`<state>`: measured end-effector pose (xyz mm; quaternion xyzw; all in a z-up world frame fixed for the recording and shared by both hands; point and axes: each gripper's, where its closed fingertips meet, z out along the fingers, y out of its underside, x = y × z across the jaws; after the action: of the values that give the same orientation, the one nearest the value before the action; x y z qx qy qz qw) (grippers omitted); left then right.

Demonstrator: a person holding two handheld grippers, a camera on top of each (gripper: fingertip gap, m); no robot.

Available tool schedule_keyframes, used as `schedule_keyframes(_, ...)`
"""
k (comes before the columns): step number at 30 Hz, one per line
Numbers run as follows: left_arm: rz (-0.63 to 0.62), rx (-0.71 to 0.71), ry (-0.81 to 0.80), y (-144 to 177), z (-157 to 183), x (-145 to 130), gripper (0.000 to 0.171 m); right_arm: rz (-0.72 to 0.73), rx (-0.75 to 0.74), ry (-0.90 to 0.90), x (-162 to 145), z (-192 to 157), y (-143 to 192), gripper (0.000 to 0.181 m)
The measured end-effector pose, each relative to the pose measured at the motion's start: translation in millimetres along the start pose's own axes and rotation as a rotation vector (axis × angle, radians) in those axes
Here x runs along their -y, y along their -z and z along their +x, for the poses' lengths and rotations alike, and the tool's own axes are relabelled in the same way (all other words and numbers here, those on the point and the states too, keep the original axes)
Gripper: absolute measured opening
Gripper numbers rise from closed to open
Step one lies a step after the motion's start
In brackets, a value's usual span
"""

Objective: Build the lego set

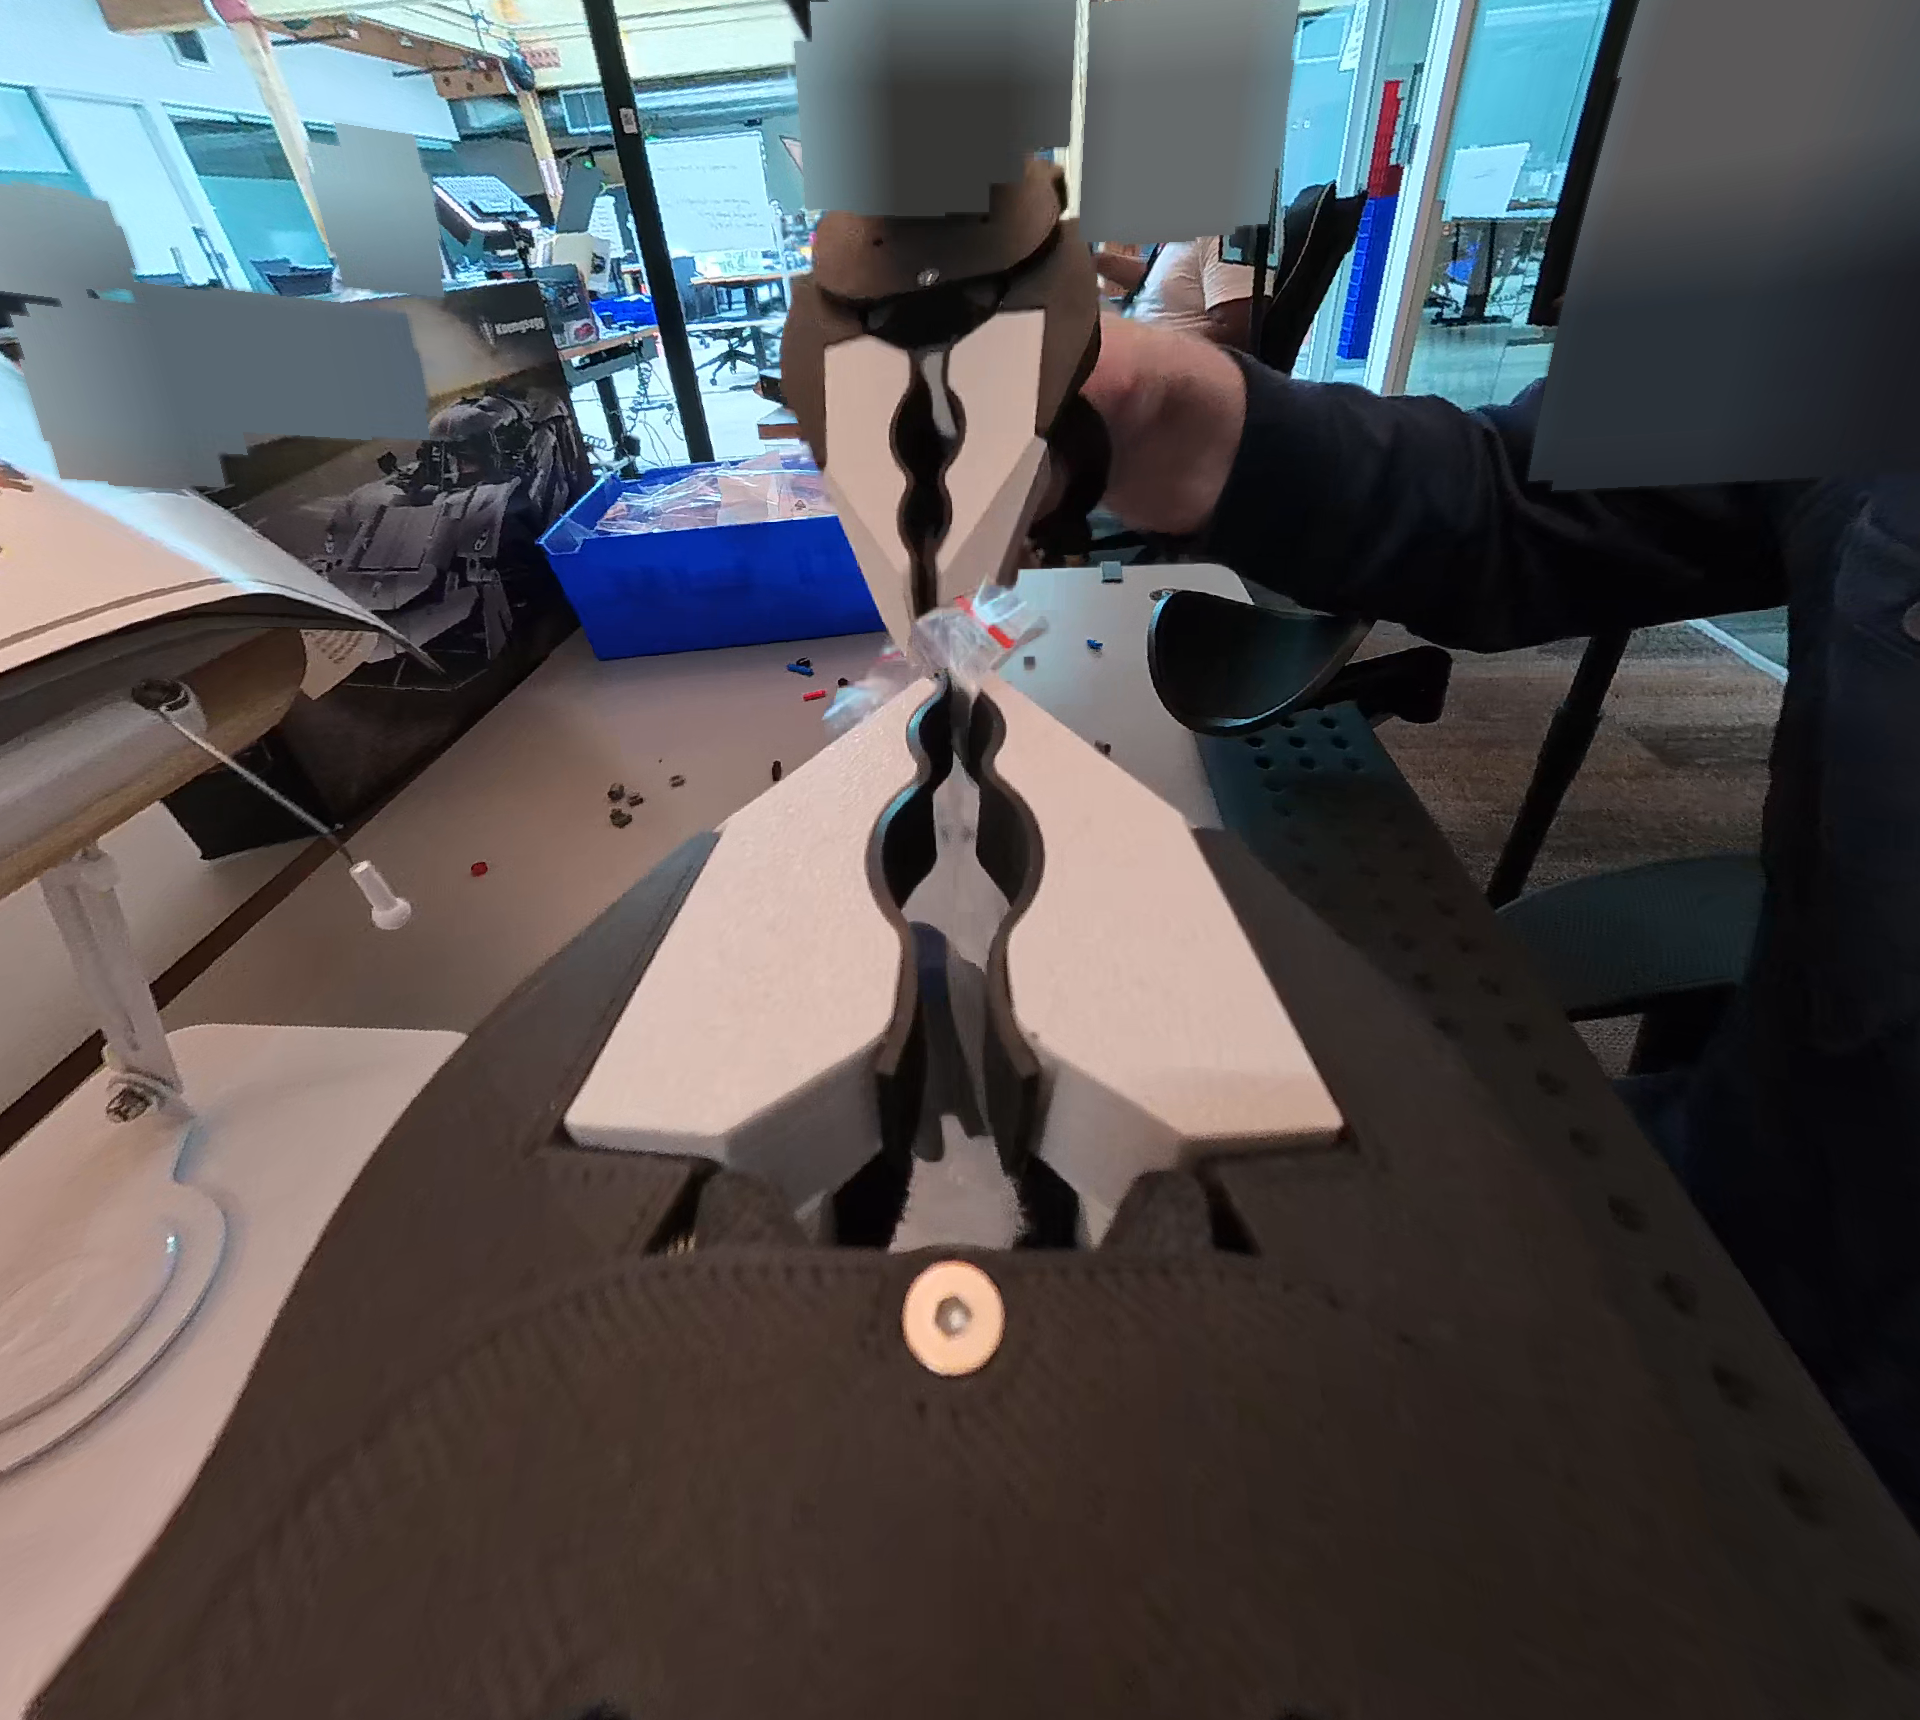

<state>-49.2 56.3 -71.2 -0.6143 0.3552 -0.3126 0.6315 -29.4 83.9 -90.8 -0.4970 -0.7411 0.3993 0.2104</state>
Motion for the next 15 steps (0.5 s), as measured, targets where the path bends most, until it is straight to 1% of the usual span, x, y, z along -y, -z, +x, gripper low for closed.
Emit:
schedule_keyframes(4,-0.056,0.039,0.002,-1,-7,-9,0.000,-0.066,-0.155,0.110,13,13,17,0.000)
schedule_keyframes(7,-0.089,0.060,-0.014,-6,-9,-13,0.000,-0.136,-0.243,0.119,19,22,21,0.000)
schedule_keyframes(8,-0.089,0.061,-0.015,-6,-9,-13,0.000,-0.133,-0.261,0.125,22,24,19,0.000)
schedule_keyframes(9,-0.088,0.063,-0.014,-6,-10,-13,0.000,-0.099,-0.260,0.107,27,26,19,0.000)
schedule_keyframes(10,-0.080,0.078,-0.009,-4,-13,-12,0.000,-0.030,-0.245,0.067,35,28,23,0.000)
schedule_keyframes(11,-0.061,0.082,0.004,-1,-14,-10,0.000,0.047,-0.227,0.025,43,31,29,0.006)
schedule_keyframes(12,-0.049,0.081,0.014,2,-15,-9,0.000,0.104,-0.204,-0.009,46,33,36,0.020)
schedule_keyframes(13,-0.046,0.086,0.017,4,-16,-9,0.000,0.124,-0.173,-0.028,43,35,40,0.020)
schedule_keyframes(14,-0.046,0.090,0.016,5,-17,-10,0.000,0.109,-0.148,-0.045,33,37,40,0.018)
schedule_keyframes(15,-0.048,0.091,0.016,5,-17,-11,0.000,0.084,-0.126,-0.074,22,38,37,0.023)
